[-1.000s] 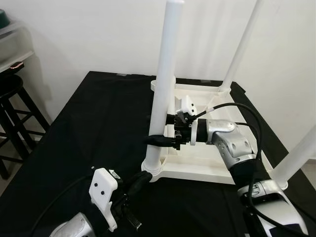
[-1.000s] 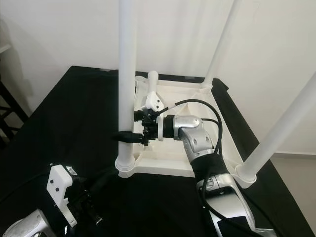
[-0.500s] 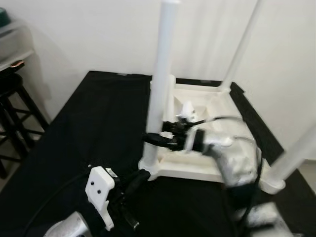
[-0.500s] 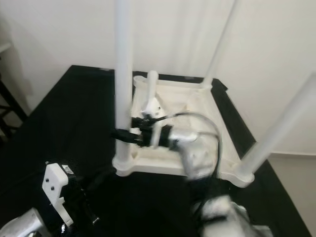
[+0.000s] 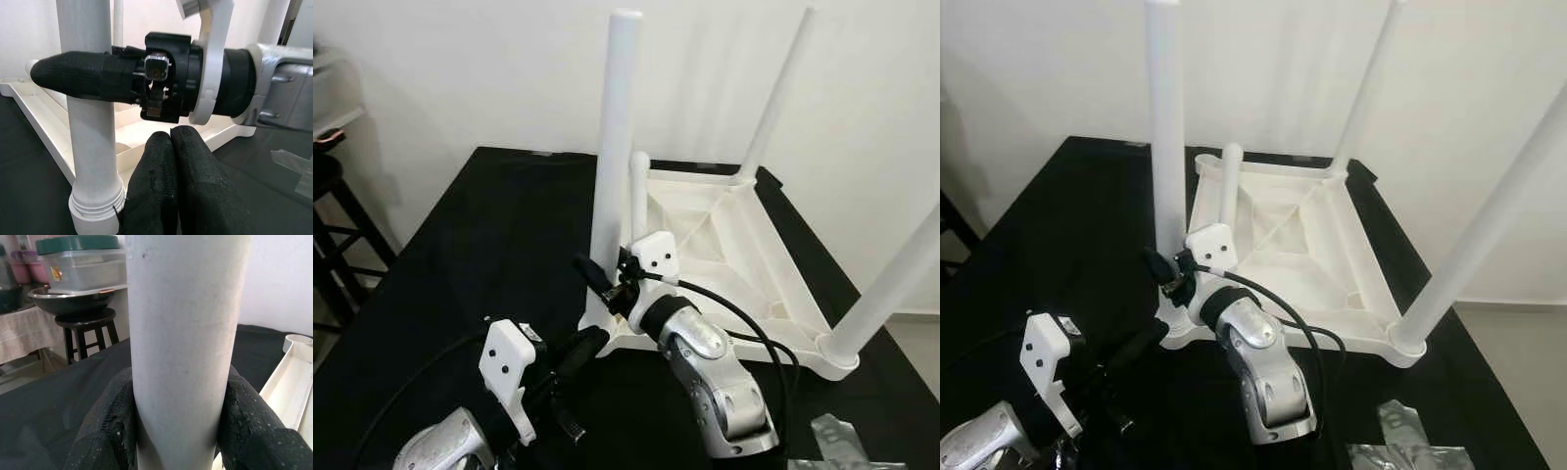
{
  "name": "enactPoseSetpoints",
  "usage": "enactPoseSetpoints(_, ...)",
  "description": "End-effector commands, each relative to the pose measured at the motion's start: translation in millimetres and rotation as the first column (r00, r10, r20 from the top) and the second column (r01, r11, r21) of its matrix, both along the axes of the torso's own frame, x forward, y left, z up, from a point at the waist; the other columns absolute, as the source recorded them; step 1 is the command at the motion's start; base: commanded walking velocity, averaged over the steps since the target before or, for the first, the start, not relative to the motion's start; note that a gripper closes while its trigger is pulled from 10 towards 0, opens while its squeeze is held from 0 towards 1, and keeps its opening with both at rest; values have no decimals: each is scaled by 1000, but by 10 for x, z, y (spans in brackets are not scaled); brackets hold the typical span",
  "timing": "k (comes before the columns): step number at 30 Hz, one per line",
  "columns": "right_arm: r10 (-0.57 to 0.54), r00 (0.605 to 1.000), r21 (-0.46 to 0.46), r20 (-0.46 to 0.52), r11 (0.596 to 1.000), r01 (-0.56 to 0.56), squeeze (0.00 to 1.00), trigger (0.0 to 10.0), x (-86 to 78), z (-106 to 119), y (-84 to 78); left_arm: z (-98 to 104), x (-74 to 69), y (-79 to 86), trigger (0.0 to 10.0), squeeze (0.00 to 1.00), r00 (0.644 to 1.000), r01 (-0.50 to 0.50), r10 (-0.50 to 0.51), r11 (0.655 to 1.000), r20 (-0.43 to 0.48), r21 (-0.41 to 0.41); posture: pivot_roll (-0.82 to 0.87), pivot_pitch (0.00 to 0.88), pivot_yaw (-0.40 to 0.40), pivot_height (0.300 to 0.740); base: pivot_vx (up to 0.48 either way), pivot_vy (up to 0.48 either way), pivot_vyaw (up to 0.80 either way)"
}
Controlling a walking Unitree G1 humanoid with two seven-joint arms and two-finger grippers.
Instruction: Building children table
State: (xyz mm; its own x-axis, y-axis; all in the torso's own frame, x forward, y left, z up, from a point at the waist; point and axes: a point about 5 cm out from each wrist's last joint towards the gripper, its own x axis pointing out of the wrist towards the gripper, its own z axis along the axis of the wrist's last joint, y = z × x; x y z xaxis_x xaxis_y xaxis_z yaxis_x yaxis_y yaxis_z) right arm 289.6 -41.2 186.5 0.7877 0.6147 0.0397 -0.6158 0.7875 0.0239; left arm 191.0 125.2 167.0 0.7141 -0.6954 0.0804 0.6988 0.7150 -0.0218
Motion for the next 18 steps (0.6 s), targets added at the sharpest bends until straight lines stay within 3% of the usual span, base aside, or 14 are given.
enactPoseSetpoints(1, -71, 971, -90, -226, 995, 52, 0, 10000, -4, -418, -68, -36, 15, 26, 10000, 0, 1000, -7, 7, 1000, -17, 14, 88, 112, -90, 740, 0, 0, 0)
enactPoseSetpoints(2, -63, 970, -64, -236, 997, 49, 1000, 10000, -28, -370, -59, -34, 16, 28, 10000, 0, 1000, -6, 6, 1000, -19, 13, 90, 113, -92, 740, 0, 0, 0)
enactPoseSetpoints(7, 100, 976, 15, -194, 995, -99, 1000, 10000, -11, -183, -63, -33, 10, 29, 10000, 0, 1000, 0, 0, 1000, -25, 7, 88, 110, -98, 740, 0, 0, 0)
enactPoseSetpoints(11, 280, 955, -45, -100, 957, -286, 1000, 10000, 163, -18, -249, -45, 7, 18, 10000, 0, 1000, 2, -1, 1000, -29, 6, 92, 100, -105, 740, 0, 0, 0)
enactPoseSetpoints(12, 280, 955, -45, -100, 957, -286, 1000, 10000, 163, -18, -249, -45, 7, 18, 10000, 0, 1000, 2, -1, 1000, -29, 6, 92, 100, -105, 740, 0, 0, 0)
enactPoseSetpoints(13, 377, 924, -90, -64, 920, -382, 1000, 10000, 198, 41, -314, -50, 4, 13, 10000, 0, 1000, 1, -1, 1000, -30, 6, 100, 91, -111, 740, 0, 0, 0)
enactPoseSetpoints(14, 469, 882, -131, -45, 873, -470, 835, 10000, 199, 84, -363, -54, 0, 9, 10000, 0, 1000, 1, 0, 1000, -31, 5, 105, 86, -116, 740, 0, 0, 0)
enactPoseSetpoints(15, 469, 882, -131, -45, 873, -470, 835, 10000, 199, 84, -363, -54, 0, 9, 10000, 0, 1000, 1, 0, 1000, -31, 5, 105, 86, -116, 740, 0, 0, 0)
enactPoseSetpoints(16, 543, 838, -159, -48, 825, -543, 129, 10000, 206, 112, -415, -61, -4, 5, 10000, 0, 999, 0, 0, 1000, -32, 5, 107, 78, -118, 740, 0, 0, 0)
enactPoseSetpoints(17, 593, 803, -179, -54, 786, -592, 0, 10000, 222, 138, -459, -65, -7, 2, 10000, 0, 999, 0, 0, 1000, -33, 5, 107, 77, -118, 740, 0, 0, 0)
enactPoseSetpoints(18, 637, 769, -182, -64, 750, -636, 0, 10000, 269, 177, -497, -70, -10, -1, 10000, 0, 999, 0, 0, 1000, -34, 4, 109, 72, -118, 740, 0, 0, 0)
